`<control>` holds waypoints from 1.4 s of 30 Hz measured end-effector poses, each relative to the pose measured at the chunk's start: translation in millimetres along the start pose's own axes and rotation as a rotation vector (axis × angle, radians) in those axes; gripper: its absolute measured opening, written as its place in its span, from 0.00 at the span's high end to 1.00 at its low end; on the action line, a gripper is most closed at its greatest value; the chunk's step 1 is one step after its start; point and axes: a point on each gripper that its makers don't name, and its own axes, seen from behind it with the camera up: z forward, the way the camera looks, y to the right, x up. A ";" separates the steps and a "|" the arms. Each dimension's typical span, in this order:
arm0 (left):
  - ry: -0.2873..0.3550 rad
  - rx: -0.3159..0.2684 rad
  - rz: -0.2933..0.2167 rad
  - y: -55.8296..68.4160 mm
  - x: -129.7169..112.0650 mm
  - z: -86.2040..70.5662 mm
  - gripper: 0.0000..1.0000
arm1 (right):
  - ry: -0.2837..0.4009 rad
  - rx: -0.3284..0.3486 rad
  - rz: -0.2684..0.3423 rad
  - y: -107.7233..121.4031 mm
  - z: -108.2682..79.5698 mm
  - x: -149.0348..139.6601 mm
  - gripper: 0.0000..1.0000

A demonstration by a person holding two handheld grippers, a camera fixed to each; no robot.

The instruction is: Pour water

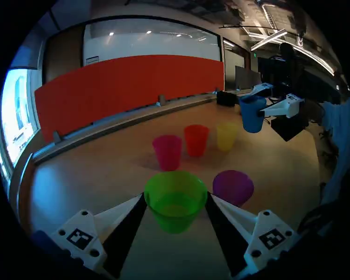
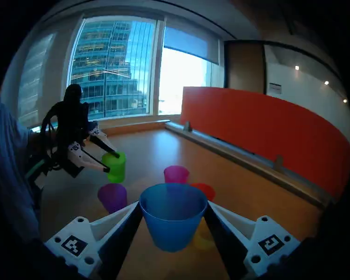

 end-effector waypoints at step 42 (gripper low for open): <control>-0.069 -0.025 -0.055 -0.5 -33.8 13.6 0.06 | -0.088 0.015 0.004 -6.3 23.9 -37.1 0.08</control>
